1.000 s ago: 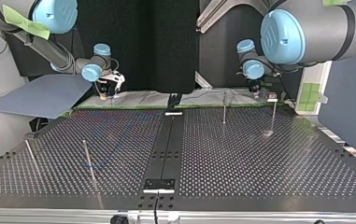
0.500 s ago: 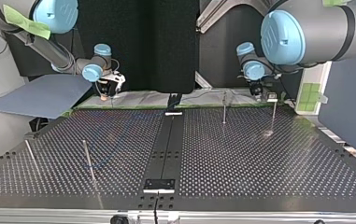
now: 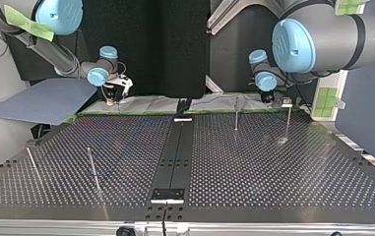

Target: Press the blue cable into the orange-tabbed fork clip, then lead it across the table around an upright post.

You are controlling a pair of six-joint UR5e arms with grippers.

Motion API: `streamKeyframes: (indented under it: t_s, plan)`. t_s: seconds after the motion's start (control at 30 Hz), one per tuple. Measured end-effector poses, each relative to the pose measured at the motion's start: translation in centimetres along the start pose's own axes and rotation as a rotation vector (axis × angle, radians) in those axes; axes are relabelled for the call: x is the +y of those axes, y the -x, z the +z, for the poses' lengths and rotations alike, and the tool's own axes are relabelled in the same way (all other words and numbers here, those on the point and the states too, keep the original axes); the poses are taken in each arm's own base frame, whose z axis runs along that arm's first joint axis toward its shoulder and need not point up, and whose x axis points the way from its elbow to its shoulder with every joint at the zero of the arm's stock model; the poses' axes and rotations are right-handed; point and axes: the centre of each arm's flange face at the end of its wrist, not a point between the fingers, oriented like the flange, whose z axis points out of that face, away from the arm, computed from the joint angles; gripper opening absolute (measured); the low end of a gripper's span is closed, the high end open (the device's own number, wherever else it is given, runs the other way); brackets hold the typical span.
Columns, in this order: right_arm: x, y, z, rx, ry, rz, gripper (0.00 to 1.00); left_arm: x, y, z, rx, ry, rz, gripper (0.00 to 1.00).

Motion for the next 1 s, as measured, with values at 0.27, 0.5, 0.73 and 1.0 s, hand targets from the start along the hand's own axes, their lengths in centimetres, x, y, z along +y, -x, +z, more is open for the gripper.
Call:
streamKeyframes:
  t_s: [0.27,0.5,0.73,1.0]
  plan:
    - [-0.05,0.04,-0.05,-0.003,0.000,-0.006,0.00,-0.38,-0.32,-0.43,0.029,-0.015,0.004,1.00]
    - [-0.06,0.04,-0.07,-0.004,0.000,-0.006,0.00,-0.24,-0.08,-0.24,0.006,0.025,-0.006,1.00]
    - [-0.07,0.04,-0.08,-0.005,0.000,-0.010,0.00,-0.23,-0.06,-0.32,0.005,0.044,-0.006,1.00]
    - [-0.06,0.04,-0.07,-0.005,0.001,-0.011,0.00,-0.79,0.01,-0.59,0.000,0.028,-0.003,0.35]
